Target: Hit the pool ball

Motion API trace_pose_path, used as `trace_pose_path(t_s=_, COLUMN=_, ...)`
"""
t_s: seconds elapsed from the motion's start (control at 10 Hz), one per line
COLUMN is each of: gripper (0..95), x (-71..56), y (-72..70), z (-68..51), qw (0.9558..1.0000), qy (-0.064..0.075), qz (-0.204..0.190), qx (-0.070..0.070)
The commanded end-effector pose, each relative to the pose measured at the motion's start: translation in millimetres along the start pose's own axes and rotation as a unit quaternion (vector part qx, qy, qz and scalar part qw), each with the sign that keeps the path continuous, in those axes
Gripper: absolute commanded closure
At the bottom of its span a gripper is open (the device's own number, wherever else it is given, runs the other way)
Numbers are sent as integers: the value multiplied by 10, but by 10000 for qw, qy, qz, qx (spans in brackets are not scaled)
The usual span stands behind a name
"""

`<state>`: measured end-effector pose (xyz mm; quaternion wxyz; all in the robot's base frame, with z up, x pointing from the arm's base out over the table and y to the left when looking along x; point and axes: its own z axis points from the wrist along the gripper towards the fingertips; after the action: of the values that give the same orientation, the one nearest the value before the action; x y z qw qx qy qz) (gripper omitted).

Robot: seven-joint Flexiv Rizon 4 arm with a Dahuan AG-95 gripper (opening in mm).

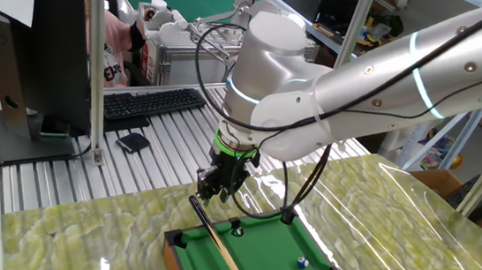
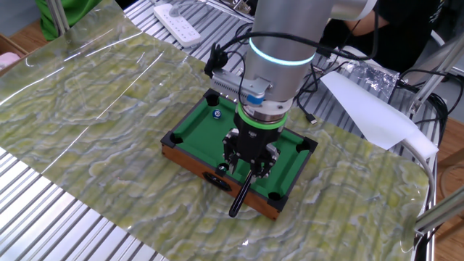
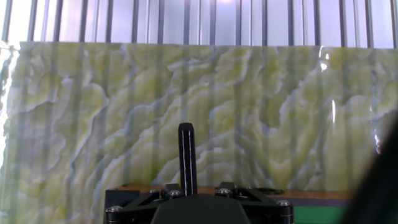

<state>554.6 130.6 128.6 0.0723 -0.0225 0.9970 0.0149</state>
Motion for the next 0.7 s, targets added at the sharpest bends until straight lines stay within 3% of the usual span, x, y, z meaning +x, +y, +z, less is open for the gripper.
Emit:
trace_pose_path(t_s=0.1, gripper=570, x=19, y=-2, z=0, qw=10000, qy=10, qz=20, qx=-1)
trace_pose_path(t_s=0.7, gripper=570, x=100, y=19, z=31, qw=9999, qy=-73, qz=135, qx=43)
